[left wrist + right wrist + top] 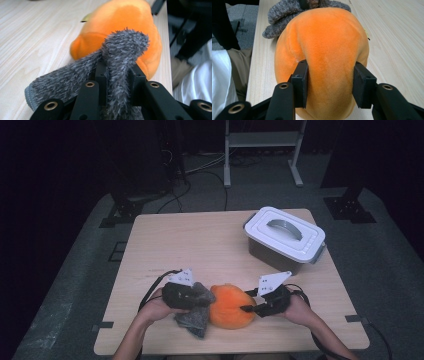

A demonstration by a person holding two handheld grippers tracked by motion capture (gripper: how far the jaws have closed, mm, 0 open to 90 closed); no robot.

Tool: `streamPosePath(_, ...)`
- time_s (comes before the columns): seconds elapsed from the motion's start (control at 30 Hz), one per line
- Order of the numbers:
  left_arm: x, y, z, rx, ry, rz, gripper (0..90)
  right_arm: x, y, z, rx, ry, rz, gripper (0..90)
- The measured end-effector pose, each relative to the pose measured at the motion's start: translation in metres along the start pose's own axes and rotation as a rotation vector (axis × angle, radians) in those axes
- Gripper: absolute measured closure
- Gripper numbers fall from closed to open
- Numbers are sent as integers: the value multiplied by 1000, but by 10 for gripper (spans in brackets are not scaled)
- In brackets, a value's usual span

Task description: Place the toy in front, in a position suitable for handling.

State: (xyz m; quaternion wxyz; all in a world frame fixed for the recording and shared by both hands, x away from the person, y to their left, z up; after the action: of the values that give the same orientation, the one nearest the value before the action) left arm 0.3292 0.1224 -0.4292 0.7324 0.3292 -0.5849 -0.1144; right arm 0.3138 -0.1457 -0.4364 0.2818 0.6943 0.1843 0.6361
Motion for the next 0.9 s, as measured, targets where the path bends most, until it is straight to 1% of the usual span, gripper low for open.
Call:
streamPosePath(0.03,1,0,-1,-7,7,14,743,0,0,0,-2,2,0,527)
streamPosePath(0.07,4,0,-1,-9,13,33,743,2,-1,-1,-9,13,-1,527)
streamPosePath(0.1,7,0,0,-9,14,42,743,2,-1,-1,-9,13,-1,527)
streamPosePath(0.13,16,2,1,-10,2,56,743,3,-1,-3,-14,27,-3,527)
streamPosePath(0.17,22,3,2,-10,-5,68,742,3,-1,-4,-14,31,-3,527)
streamPosePath(0.2,22,3,2,-10,-5,68,742,4,-1,-4,-11,35,-2,525)
streamPosePath(0.27,33,5,5,-19,-23,88,742,5,-1,-4,-10,32,-4,524)
streamPosePath(0.3,37,5,6,-20,-36,82,742,6,-1,-3,-10,30,-4,520)
streamPosePath(0.33,38,3,7,-14,-49,64,742,6,-1,-3,-8,25,-3,511)
streamPosePath(0.37,38,-1,9,-11,-59,38,742,5,0,-3,-7,18,-4,483)
streamPosePath(0.4,32,-9,13,-17,-64,-5,741,5,0,-2,0,5,-3,428)
streamPosePath(0.43,29,-12,15,-23,-59,-9,741,5,0,-1,16,-23,-6,367)
streamPosePath(0.47,29,-12,15,-23,-59,-9,742,5,1,0,27,-45,-6,324)
streamPosePath(0.5,26,-14,16,-25,-50,-4,742,5,1,0,33,-64,2,293)
streamPosePath(0.53,23,-13,18,-40,-43,7,742,6,2,1,44,-85,12,271)
streamPosePath(0.6,22,-13,20,-42,-41,11,741,8,4,3,59,-114,37,253)
streamPosePath(0.63,22,-12,22,-43,-43,12,742,9,5,3,74,-130,44,248)
streamPosePath(0.67,21,-11,26,-64,-46,13,741,10,3,3,80,-135,40,241)
streamPosePath(0.7,21,-11,26,-64,-46,13,741,10,0,3,90,-138,36,232)
streamPosePath(0.73,20,-12,31,-71,-55,18,741,9,-3,2,103,-143,26,212)
streamPosePath(0.77,20,-12,31,-71,-55,18,741,8,-8,1,113,-153,20,182)
streamPosePath(0.8,20,-12,32,-67,-61,26,741,8,-13,0,117,-166,8,181)
streamPosePath(0.83,20,-12,32,-67,-61,26,742,8,-13,0,117,-166,8,181)
streamPosePath(0.87,20,-12,31,-61,-59,31,742,9,-14,0,87,-153,-7,299)
streamPosePath(0.9,21,-9,27,-58,-52,40,742,10,-12,0,75,-132,-12,376)
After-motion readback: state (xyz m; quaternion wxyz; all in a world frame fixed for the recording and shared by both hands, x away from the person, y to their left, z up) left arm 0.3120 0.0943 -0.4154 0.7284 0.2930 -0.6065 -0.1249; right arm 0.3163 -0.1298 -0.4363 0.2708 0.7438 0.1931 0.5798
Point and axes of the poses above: each handheld gripper's, and its own axes: y roughly backward along the jaws, x roughly out of its top, z roughly to its right, the point moved 3 cm from there along -y, roughly forward along the jaws, and after that the axes turned 6 degrees about x, right-handed, at the moved point
